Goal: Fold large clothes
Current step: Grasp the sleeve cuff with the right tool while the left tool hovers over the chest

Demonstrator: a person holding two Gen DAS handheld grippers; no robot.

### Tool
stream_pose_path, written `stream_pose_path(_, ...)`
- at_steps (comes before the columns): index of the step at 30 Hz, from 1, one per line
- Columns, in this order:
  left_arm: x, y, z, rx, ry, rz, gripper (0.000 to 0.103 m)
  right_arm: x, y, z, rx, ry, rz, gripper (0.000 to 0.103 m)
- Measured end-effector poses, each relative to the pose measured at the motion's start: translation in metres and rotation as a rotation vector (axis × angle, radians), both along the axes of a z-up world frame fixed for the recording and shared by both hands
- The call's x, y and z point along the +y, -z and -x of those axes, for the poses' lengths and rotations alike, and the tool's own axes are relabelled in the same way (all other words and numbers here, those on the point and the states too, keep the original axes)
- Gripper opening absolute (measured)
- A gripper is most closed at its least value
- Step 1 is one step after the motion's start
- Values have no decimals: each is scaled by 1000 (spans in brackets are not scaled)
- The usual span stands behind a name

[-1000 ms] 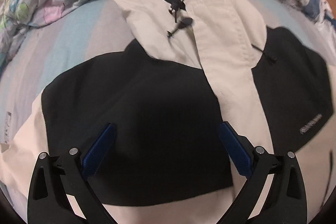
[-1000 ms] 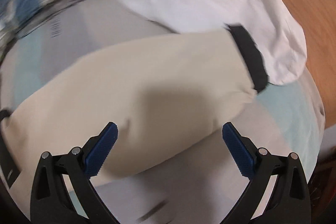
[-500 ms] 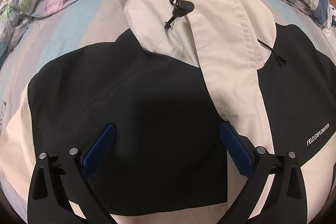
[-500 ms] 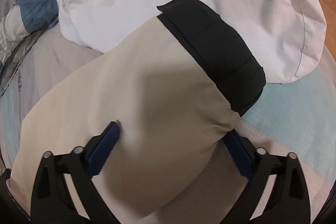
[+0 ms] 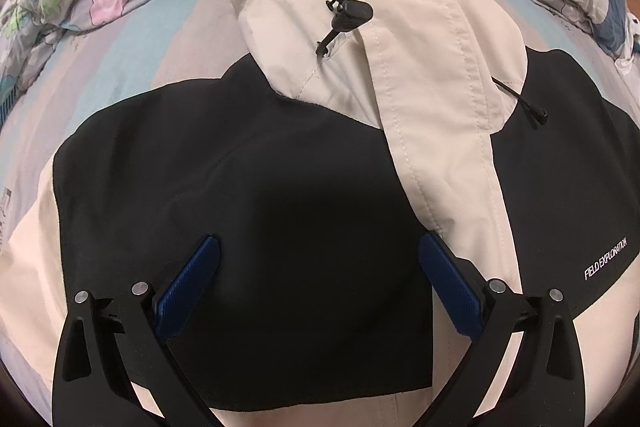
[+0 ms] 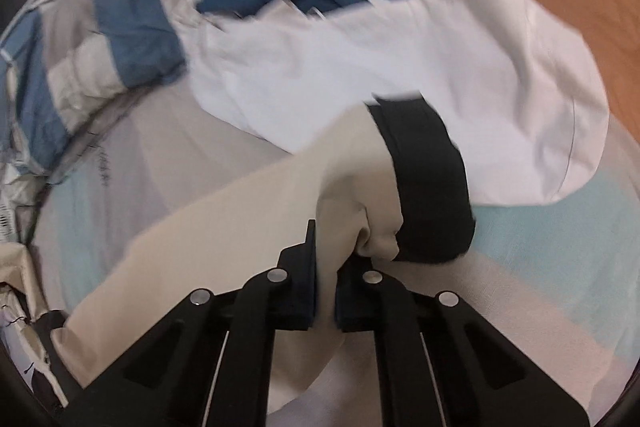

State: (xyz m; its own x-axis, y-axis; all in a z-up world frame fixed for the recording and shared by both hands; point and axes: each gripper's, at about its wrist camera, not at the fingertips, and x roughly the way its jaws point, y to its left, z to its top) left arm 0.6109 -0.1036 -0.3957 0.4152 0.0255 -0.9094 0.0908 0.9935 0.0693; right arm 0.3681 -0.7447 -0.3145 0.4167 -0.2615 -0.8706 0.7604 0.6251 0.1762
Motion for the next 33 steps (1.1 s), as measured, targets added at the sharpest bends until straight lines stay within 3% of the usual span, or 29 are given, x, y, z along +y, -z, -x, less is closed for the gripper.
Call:
stream_pose_path(10,6,-10,-1,-2,-12,-11,97,65,-76,-72,-102,-215,176,4)
stream_pose_path(14,19,-20,1,-23,-8,-7,97,120,-109,-100,-151,-352,237,4)
stream_pose_path(19,56,-35,5,-42,-42,4,97,217,-143,-128,-218,-529,271,4)
stream_pose_path(23,103,-46,11,-63,-85,0,97,323,-151,-145,-265,-692,266,4)
stream_pose_path(29,167,-58,22,-77,-129,-19,97,492,-125,-163,-272,-933,228,4)
stream_pose_path(33,218,-65,28,-73,-170,-10,97,580,-105,-165,-257,-1033,201,4)
